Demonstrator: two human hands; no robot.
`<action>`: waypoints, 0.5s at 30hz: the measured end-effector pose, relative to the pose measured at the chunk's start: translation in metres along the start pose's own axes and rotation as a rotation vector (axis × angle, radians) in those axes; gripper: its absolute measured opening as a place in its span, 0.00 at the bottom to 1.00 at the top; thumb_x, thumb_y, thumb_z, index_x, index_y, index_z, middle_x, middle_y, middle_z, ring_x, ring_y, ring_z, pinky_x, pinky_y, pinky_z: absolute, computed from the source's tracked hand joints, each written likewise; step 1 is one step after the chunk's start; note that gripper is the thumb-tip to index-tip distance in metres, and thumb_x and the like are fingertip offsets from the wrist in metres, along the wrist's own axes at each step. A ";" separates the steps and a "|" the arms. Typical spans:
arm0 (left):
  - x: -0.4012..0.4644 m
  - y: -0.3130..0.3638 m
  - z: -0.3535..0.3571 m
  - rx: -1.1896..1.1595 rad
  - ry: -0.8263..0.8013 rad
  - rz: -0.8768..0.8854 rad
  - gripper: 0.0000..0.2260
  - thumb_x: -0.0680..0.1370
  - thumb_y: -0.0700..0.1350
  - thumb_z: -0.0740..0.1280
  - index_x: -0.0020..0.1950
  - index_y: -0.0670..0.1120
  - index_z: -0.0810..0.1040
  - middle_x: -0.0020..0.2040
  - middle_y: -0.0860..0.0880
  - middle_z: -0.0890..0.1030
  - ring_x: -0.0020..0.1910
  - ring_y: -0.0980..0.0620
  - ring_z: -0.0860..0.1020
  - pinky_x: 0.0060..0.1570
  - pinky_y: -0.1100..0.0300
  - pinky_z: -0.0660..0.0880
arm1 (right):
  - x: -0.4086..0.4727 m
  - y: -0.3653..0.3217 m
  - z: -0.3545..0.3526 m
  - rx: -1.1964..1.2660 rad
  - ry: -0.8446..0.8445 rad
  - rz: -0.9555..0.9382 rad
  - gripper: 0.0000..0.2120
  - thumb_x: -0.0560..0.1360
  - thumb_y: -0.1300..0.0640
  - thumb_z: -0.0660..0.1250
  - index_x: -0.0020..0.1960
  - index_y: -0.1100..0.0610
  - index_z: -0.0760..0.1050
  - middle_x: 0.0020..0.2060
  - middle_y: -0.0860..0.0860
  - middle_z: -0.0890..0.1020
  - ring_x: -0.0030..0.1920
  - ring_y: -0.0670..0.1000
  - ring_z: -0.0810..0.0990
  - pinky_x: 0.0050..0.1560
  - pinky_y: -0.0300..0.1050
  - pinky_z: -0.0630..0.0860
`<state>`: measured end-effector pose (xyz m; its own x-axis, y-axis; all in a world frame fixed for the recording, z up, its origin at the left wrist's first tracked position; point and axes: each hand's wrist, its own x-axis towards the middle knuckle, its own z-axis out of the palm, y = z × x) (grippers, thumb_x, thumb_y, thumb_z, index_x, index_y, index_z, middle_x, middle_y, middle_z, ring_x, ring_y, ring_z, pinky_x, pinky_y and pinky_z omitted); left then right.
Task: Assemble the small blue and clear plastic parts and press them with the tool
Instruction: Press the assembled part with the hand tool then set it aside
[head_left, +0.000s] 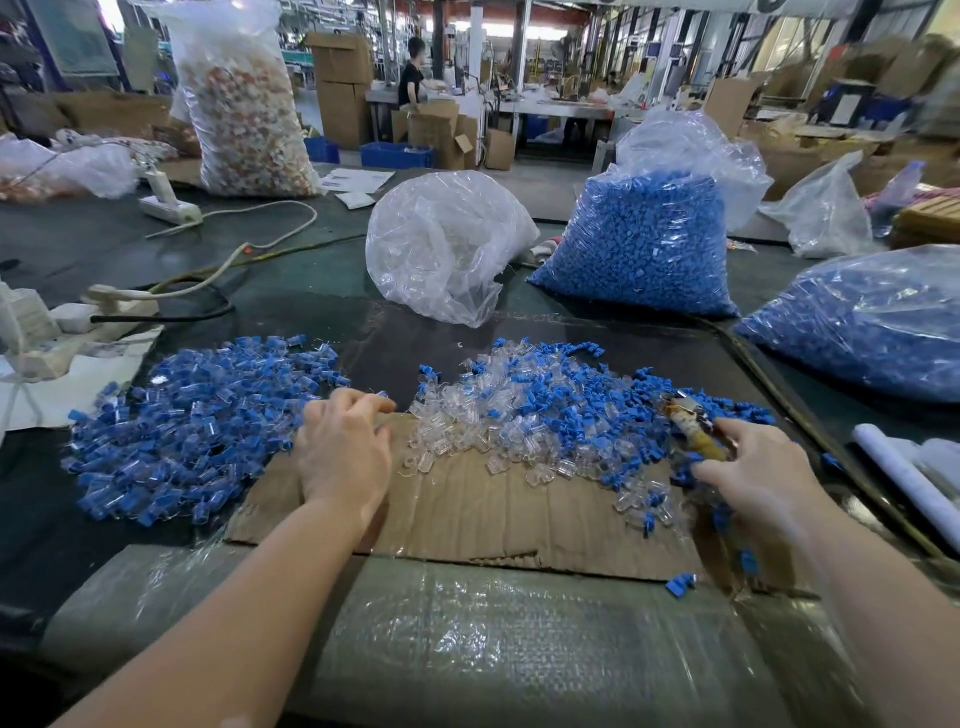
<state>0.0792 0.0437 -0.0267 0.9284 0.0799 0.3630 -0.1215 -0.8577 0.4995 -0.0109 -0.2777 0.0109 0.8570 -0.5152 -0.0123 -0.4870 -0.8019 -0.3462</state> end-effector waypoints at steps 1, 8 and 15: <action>-0.005 0.011 0.002 -0.045 -0.022 0.044 0.09 0.76 0.44 0.67 0.56 0.50 0.79 0.55 0.50 0.76 0.57 0.49 0.67 0.53 0.60 0.62 | 0.001 0.002 0.000 -0.012 0.002 -0.006 0.30 0.72 0.55 0.69 0.71 0.60 0.65 0.67 0.59 0.71 0.67 0.59 0.67 0.66 0.50 0.62; -0.053 0.089 0.020 -0.348 -0.411 0.414 0.09 0.77 0.44 0.65 0.56 0.47 0.78 0.51 0.51 0.79 0.50 0.58 0.73 0.58 0.62 0.72 | 0.002 0.012 0.004 -0.090 0.032 -0.040 0.29 0.75 0.47 0.66 0.71 0.59 0.65 0.65 0.60 0.72 0.66 0.59 0.67 0.65 0.51 0.61; -0.099 0.142 0.036 -0.247 -0.693 0.732 0.15 0.77 0.51 0.64 0.62 0.47 0.76 0.56 0.48 0.76 0.55 0.51 0.71 0.58 0.53 0.72 | 0.004 0.015 0.007 -0.138 0.045 0.003 0.30 0.75 0.43 0.65 0.72 0.55 0.64 0.63 0.62 0.72 0.63 0.62 0.68 0.62 0.52 0.65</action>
<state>-0.0180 -0.1045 -0.0196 0.5875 -0.7953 0.1494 -0.7330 -0.4447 0.5147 -0.0136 -0.2896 -0.0009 0.8484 -0.5285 0.0301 -0.5111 -0.8325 -0.2138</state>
